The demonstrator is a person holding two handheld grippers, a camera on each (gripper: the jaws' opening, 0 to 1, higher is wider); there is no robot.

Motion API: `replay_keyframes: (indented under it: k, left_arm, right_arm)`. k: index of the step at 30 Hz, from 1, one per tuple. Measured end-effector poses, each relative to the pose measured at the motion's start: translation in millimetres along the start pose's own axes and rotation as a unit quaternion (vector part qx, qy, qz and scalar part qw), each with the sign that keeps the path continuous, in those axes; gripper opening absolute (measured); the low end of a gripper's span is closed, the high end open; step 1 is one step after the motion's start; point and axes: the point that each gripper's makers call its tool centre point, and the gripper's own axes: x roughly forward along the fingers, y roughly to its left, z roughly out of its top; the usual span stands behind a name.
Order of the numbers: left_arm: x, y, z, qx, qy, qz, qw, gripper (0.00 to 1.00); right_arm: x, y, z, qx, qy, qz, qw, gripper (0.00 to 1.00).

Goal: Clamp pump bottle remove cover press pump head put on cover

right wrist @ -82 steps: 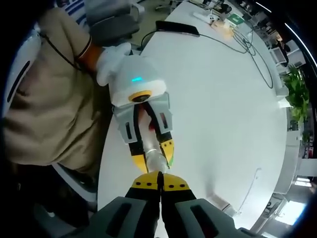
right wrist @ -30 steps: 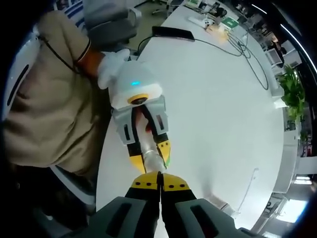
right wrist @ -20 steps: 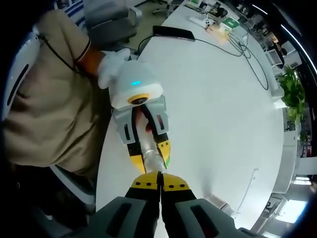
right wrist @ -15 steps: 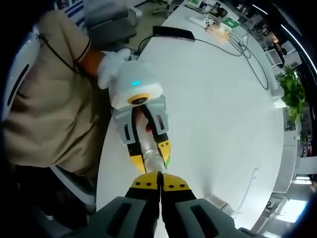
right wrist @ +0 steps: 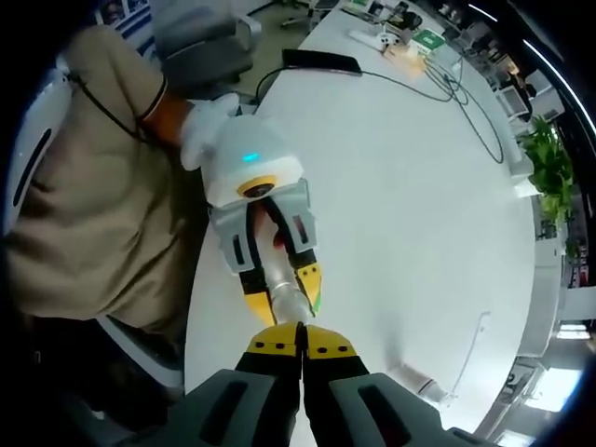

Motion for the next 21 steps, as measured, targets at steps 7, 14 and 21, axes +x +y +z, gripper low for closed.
replay_keyframes:
  k: [7, 14, 21]
  left_arm:
    - [0.0, -0.6, 0.0, 0.001, 0.000, 0.001, 1.0000, 0.15]
    - [-0.3, -1.2, 0.0, 0.001, 0.000, 0.001, 1.0000, 0.15]
    - [-0.4, -1.4, -0.1, 0.001, 0.001, 0.001, 1.0000, 0.15]
  right_arm:
    - [2.0, 0.9, -0.3, 0.003, 0.009, 0.001, 1.0000, 0.00]
    - [4.0, 1.2, -1.1, 0.003, 0.010, 0.007, 0.9999, 0.00]
    - [4.1, 1.6, -1.0, 0.009, 0.006, 0.004, 0.9999, 0.00]
